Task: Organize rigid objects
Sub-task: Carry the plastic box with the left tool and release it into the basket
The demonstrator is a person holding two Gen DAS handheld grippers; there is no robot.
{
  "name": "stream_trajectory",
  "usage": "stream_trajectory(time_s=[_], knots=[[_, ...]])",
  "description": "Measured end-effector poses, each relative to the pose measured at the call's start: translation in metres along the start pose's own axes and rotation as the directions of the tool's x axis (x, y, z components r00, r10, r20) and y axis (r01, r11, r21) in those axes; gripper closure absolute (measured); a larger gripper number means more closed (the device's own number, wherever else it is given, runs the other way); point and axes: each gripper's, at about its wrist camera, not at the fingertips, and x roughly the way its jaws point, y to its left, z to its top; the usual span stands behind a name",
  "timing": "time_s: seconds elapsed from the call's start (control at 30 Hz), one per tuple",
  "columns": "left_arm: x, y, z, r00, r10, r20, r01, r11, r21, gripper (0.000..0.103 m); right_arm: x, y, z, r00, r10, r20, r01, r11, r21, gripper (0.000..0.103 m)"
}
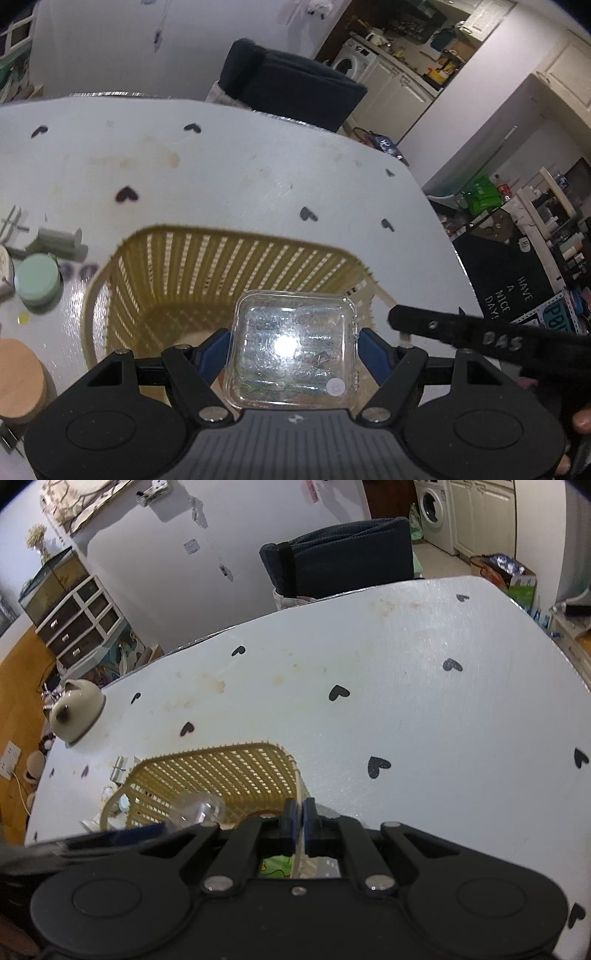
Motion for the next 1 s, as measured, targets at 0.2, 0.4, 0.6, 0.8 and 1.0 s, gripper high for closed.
stream_trajectory(time_s=[0.2,0.4,0.6,0.8,1.0], knots=[[0.014,-0.004,-0.004,0.999,0.024,-0.033,-0.026,0.999,-0.041,0.028,0.001,-0.002,0.001,1.000,0.010,-0.005,-0.010,1.000,0.027,0.099],[0.026,-0.006,-0.008,0.996,0.061,-0.071,-0.065,0.996,-0.062,0.028,0.002,-0.005,0.004,1.000,0.018,-0.013,-0.017,0.999,0.048,0.099],[0.034,-0.004,-0.007,0.993,0.056,-0.105,-0.068,0.991,-0.116,0.028,0.003,-0.006,0.004,1.000,0.022,-0.014,-0.021,0.998,0.056,0.099],[0.040,-0.005,-0.009,0.987,0.039,-0.154,-0.057,0.992,-0.113,0.021,0.004,-0.005,0.005,1.000,0.024,-0.016,-0.023,0.998,0.055,0.099],[0.039,-0.008,-0.010,0.986,0.032,-0.165,-0.047,0.995,-0.084,0.015,0.004,-0.006,0.005,1.000,0.024,-0.017,-0.023,0.998,0.054,0.099]])
